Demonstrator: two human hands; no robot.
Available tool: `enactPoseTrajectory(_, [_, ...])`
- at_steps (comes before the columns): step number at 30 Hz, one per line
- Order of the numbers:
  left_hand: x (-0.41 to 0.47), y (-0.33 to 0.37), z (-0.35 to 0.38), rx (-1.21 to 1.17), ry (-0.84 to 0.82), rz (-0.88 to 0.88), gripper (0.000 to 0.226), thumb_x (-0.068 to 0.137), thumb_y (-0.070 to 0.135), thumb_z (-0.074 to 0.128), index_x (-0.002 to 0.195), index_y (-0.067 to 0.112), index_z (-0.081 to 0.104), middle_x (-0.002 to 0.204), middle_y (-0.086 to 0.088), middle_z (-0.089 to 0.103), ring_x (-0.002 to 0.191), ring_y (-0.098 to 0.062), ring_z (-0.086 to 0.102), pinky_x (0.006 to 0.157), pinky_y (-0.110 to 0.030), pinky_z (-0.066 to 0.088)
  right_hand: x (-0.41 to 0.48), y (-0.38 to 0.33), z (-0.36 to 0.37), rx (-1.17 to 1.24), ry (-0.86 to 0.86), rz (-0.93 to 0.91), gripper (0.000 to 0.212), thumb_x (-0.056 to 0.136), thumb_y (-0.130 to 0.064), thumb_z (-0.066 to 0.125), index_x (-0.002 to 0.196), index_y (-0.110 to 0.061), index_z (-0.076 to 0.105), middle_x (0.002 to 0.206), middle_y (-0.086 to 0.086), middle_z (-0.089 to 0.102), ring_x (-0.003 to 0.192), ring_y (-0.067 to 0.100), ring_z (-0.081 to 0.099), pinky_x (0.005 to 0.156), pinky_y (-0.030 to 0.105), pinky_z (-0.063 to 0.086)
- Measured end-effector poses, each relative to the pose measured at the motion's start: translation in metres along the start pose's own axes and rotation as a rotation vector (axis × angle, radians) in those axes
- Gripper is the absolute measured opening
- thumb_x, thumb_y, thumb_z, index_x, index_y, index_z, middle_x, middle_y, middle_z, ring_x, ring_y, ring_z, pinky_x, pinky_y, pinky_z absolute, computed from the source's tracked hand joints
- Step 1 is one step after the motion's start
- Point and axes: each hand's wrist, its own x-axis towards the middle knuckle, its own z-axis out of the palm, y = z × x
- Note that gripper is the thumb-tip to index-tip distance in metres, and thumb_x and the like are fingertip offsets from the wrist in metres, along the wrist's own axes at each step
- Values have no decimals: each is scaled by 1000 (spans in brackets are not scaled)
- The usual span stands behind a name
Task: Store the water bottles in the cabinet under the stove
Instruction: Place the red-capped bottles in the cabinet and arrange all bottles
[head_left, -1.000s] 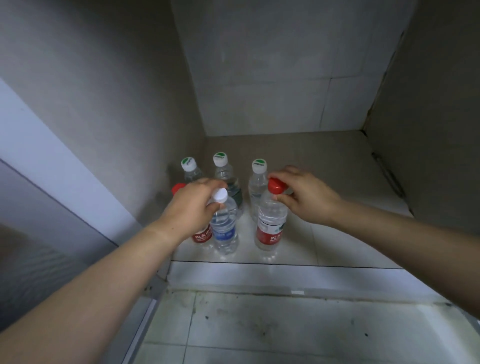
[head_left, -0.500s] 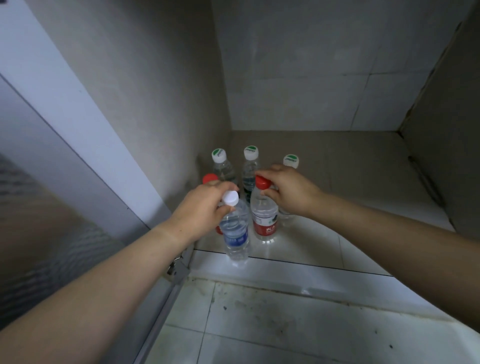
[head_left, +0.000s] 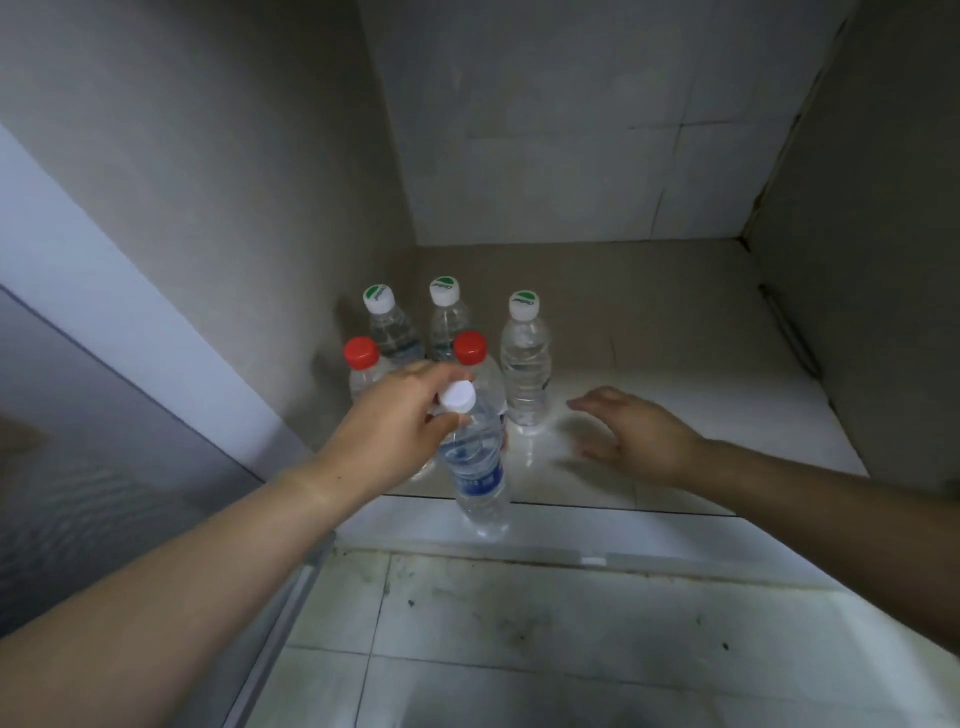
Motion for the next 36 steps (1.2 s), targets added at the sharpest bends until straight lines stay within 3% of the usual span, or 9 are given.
enactPoseTrajectory(4, [10, 18, 23, 1, 24, 36, 34, 81, 17, 68, 114, 22, 59, 111, -1, 64, 99, -20, 60, 83, -35, 48, -23, 46, 43, -85, -243, 158, 73, 85, -51, 56, 143, -18, 28, 152, 6, 24, 138, 25, 25, 112, 32, 27])
enactPoseTrajectory(6, [16, 26, 34, 15, 47, 40, 36, 81, 18, 68, 115, 23, 58, 112, -1, 64, 99, -21, 60, 82, -35, 48, -34, 67, 56, -139, -278, 195, 71, 89, -48, 51, 145, -18, 21, 157, 5, 11, 143, 24, 12, 115, 35, 23])
enactPoseTrajectory(9, [26, 40, 46, 46, 65, 47, 39, 82, 16, 67, 119, 22, 57, 114, -2, 63, 101, -23, 59, 76, -27, 41, -48, 87, 67, -186, -263, 179, 69, 92, -47, 44, 147, -17, 17, 158, 5, 5, 144, 22, 8, 116, 34, 20])
enactPoseTrajectory(16, [50, 53, 54, 57, 72, 66, 36, 83, 11, 65, 117, 17, 57, 109, -4, 64, 97, -23, 58, 73, -23, 33, -51, 104, 71, -199, -234, 108, 69, 92, -50, 42, 147, -18, 16, 158, 4, 6, 144, 21, 10, 116, 34, 21])
enactPoseTrajectory(26, [63, 48, 53, 138, 99, 78, 39, 82, 10, 66, 120, 13, 57, 113, -10, 64, 101, -29, 59, 81, -33, 45, -50, 105, 65, -198, -283, 103, 69, 92, -50, 41, 147, -19, 14, 158, 4, 2, 145, 20, 7, 116, 35, 20])
enactPoseTrajectory(32, [61, 44, 48, 157, 89, 130, 40, 82, 19, 67, 120, 17, 56, 115, -7, 61, 99, -26, 59, 77, -34, 48, -50, 95, 54, -187, -306, 104, 69, 92, -49, 43, 147, -18, 15, 158, 6, 4, 144, 21, 9, 115, 35, 22])
enactPoseTrajectory(36, [60, 35, 26, 195, 130, 132, 48, 78, 36, 69, 122, 22, 55, 118, -2, 60, 98, -24, 59, 77, -36, 49, -26, 72, 18, 31, -49, 82, 70, 86, -47, 56, 143, -17, 29, 153, 7, 24, 140, 22, 26, 113, 31, 27])
